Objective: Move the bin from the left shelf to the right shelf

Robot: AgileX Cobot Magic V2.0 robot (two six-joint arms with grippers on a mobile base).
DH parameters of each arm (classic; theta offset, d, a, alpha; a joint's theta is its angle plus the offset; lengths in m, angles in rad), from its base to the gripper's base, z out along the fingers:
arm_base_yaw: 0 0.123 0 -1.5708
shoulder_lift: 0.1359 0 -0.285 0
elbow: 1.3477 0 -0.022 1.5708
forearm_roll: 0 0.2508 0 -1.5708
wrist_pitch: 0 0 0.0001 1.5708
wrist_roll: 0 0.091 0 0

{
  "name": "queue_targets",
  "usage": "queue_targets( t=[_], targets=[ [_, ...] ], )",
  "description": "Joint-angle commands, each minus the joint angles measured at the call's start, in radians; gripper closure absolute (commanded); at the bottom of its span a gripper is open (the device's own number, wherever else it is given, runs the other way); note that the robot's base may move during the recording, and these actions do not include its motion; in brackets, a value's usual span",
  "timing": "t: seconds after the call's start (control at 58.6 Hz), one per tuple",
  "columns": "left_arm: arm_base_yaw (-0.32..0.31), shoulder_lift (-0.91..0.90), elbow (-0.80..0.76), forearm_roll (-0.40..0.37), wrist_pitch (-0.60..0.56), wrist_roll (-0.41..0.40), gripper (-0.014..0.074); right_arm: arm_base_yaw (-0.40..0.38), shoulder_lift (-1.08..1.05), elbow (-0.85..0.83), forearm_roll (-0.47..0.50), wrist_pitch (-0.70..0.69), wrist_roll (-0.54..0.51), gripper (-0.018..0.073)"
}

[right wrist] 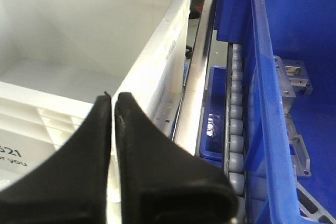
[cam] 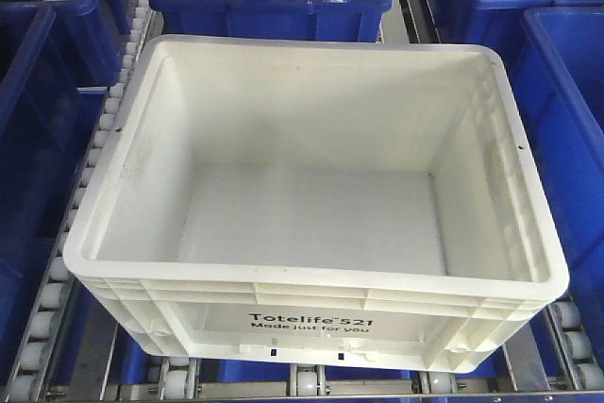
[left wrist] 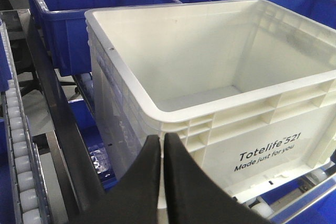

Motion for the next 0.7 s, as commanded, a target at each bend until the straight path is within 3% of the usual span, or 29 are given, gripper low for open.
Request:
queue_targets(
  t=[0.0,0.29,0.563,0.682],
  targets=[
    [-0.005,0.015,-0.021,-0.010,-0.076,-0.001,0.0605,-0.001,0.001,-0.024,0.005,-0.070,-0.010,0.0567],
    [0.006,0.014,-0.004,-0.010,-0.076,-0.001,0.0605,-0.001,0.001,-0.024,0.005,-0.070,-0.010,0.0567],
    [0.220,0.012,0.101,0.010,-0.233,-0.001,0.0603,-0.001,0.001,-0.024,0.005,-0.070,-0.010,0.0567],
    [0.281,0.012,0.175,0.043,-0.311,-0.003,0.0603,-0.001,0.001,-0.024,0.005,-0.070,-0.010,0.0567]
  ],
)
